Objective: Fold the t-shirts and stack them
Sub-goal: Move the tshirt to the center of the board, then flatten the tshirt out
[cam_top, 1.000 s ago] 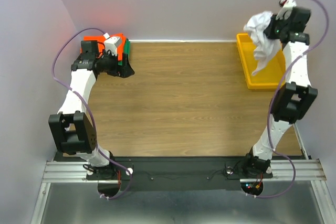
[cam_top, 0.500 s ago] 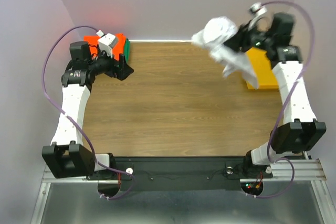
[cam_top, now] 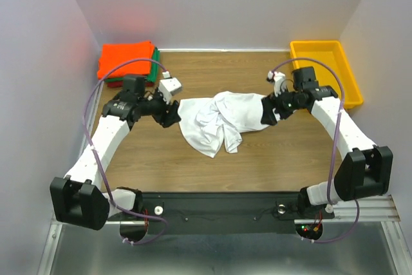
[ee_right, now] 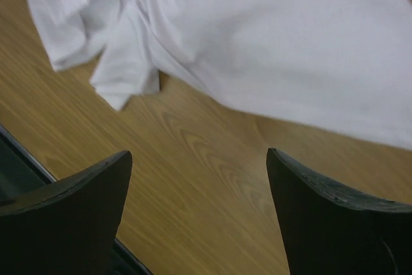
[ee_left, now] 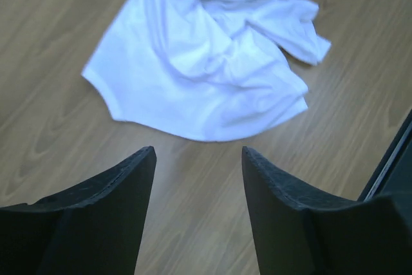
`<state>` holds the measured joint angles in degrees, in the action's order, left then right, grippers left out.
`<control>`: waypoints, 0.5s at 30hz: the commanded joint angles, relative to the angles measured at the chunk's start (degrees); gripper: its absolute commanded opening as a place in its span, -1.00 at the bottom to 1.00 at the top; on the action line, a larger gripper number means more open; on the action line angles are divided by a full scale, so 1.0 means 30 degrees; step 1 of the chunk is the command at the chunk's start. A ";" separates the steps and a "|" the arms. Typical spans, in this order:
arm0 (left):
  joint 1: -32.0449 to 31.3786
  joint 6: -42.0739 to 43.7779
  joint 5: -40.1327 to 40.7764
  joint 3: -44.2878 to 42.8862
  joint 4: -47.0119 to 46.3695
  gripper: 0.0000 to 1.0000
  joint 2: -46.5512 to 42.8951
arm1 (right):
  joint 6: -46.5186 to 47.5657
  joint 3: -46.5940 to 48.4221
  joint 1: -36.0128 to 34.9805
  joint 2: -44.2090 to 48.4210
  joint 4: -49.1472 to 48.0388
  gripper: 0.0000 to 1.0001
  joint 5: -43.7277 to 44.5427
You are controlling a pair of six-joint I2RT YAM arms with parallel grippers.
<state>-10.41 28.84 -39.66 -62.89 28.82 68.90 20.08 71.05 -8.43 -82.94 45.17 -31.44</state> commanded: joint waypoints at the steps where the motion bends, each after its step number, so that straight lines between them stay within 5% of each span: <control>1: -0.1970 0.2222 0.2170 0.1363 0.0004 0.31 0.0523 | 0.3878 -0.2963 -0.0004 0.2446 0.1790 0.75 0.3734; 6: -0.4610 0.2166 0.3080 0.2273 -0.0903 0.29 0.2225 | 0.3768 -0.4580 -0.0004 0.2628 -0.0313 0.46 0.5382; 15: -0.8973 0.1549 0.3787 0.3793 -0.2749 0.33 0.3985 | 0.1601 -0.3469 -0.0033 -0.1586 -0.3685 0.26 0.4007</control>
<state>-33.52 33.56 -28.99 -53.47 23.86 80.86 27.33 57.58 -8.43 -84.60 41.04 -18.26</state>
